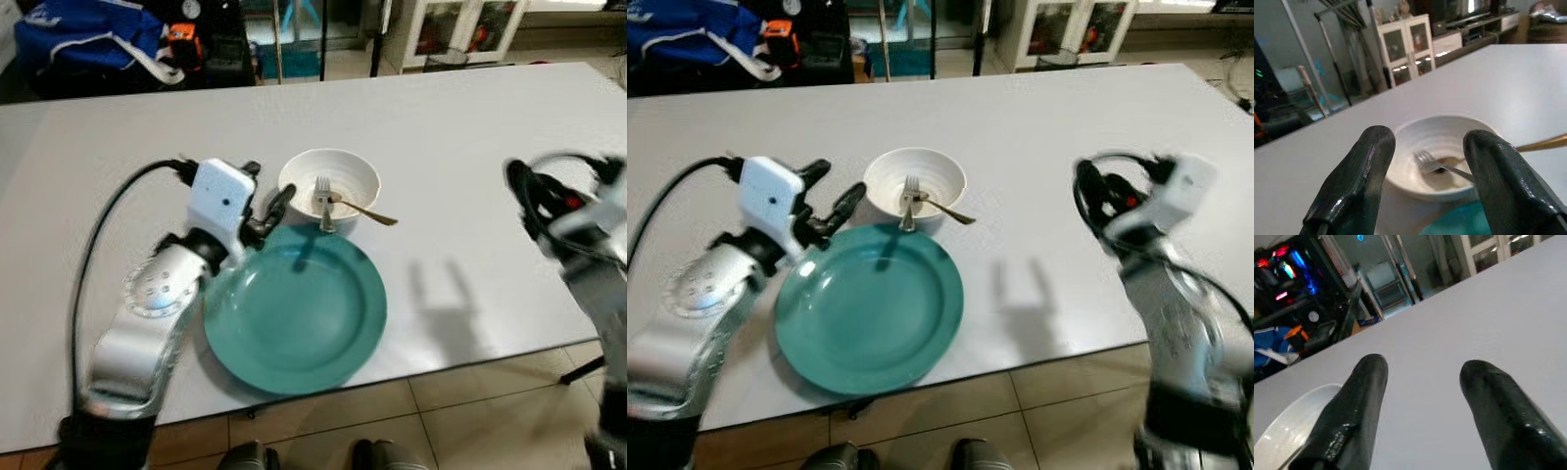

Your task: Setting the table

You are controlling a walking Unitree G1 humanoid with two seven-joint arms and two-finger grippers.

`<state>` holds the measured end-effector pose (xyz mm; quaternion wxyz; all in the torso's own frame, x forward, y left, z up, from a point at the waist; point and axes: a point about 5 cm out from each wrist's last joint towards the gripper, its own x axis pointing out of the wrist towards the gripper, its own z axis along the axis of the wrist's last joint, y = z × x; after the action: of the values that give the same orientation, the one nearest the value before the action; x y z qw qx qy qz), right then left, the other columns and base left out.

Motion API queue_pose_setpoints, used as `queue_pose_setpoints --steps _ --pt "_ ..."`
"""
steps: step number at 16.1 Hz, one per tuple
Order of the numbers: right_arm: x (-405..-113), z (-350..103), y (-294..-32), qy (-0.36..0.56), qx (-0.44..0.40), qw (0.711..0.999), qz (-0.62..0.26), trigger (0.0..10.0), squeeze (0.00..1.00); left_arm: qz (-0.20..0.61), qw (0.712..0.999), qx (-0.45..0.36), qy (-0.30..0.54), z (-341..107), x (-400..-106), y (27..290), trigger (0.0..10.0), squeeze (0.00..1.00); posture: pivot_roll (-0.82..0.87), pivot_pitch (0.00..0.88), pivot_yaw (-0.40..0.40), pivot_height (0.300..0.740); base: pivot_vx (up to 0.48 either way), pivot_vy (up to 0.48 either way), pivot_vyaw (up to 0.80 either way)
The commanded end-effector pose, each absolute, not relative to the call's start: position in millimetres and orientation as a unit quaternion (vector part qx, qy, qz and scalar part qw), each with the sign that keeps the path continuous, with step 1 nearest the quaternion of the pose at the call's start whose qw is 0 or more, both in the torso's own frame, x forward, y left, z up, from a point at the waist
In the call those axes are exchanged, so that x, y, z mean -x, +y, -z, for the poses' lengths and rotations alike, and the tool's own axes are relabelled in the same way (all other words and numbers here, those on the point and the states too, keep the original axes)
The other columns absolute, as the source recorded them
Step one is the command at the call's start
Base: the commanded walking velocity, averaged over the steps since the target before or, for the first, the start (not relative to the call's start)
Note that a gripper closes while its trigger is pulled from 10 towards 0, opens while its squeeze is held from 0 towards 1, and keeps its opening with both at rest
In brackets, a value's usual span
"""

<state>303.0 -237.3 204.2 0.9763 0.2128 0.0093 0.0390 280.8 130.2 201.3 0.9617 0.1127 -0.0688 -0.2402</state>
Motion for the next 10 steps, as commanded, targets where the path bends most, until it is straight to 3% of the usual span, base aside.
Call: queue_pose_setpoints --steps 1,4,10 --pt "-310 -198 -237 0.039 -0.205 0.977 -0.048 10.0 1.00 0.255 0.958 -0.108 -0.066 -198 -280 126 10.0 0.00 0.00 0.071 0.012 0.740 0.000 0.000 0.00" --pt "-351 -189 -226 0.127 -0.231 0.958 -0.112 10.0 1.00 0.324 0.937 -0.121 -0.049 -193 -265 125 10.0 0.00 0.06 0.038 -0.052 0.740 0.000 0.000 0.00" --pt "-378 -184 -217 0.208 -0.236 0.931 -0.183 10.0 1.00 0.328 0.935 -0.128 -0.033 -192 -247 138 10.0 0.00 0.10 0.082 -0.078 0.740 0.000 0.000 0.00"
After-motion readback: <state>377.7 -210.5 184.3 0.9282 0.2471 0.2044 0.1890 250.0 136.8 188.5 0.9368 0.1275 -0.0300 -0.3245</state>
